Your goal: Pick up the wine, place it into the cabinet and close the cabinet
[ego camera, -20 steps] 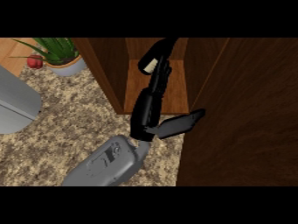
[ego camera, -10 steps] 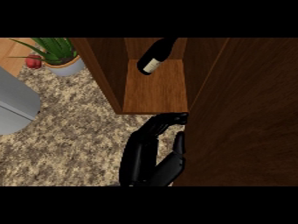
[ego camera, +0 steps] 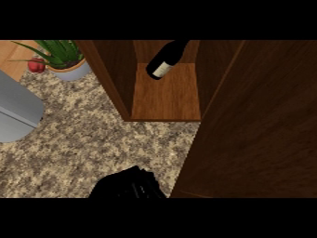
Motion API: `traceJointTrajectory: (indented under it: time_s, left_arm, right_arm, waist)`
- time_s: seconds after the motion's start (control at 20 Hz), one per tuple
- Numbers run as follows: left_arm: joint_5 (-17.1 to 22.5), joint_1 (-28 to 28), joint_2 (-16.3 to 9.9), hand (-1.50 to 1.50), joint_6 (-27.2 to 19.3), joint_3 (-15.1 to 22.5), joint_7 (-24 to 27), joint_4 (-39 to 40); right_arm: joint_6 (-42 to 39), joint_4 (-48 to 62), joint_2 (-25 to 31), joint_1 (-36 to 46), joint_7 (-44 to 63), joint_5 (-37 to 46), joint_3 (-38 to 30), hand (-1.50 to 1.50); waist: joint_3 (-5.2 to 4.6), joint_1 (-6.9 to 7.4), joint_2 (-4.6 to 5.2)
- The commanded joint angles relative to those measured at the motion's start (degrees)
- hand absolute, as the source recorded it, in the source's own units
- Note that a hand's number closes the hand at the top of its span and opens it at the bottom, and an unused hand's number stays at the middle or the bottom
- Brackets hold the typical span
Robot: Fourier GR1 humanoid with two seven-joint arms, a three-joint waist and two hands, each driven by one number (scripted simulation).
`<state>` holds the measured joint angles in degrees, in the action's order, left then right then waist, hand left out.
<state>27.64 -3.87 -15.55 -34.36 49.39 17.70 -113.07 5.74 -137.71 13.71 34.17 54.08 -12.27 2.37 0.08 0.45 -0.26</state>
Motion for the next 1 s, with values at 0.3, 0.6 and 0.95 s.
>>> traceJointTrajectory:
  time_s: [0.3,0.6,0.95]
  left_arm:
    - [7.81,11.9,-15.3,1.5,12.74,-8.25,4.25,-10.55]
    - [16.65,22.08,-24.6,1.5,24.87,-20.47,10.51,-12.11]
    - [24.65,28.51,-30.01,1.5,36.22,-35.48,13.96,-8.77]
  right_arm:
    - [-1.54,-4.8,-6.29,-0.03,4.43,-10.25,10.25,1.5]
    - [1.5,0.56,-12.03,3.43,4.09,-2.28,19.93,1.5]
    - [8.57,11.63,-13.64,16.03,1.77,5.04,30.72,1.5]
  waist:
    - [-0.18,0.6,-0.19]
    - [-0.32,1.4,-0.13]
    - [-0.3,1.56,-0.18]
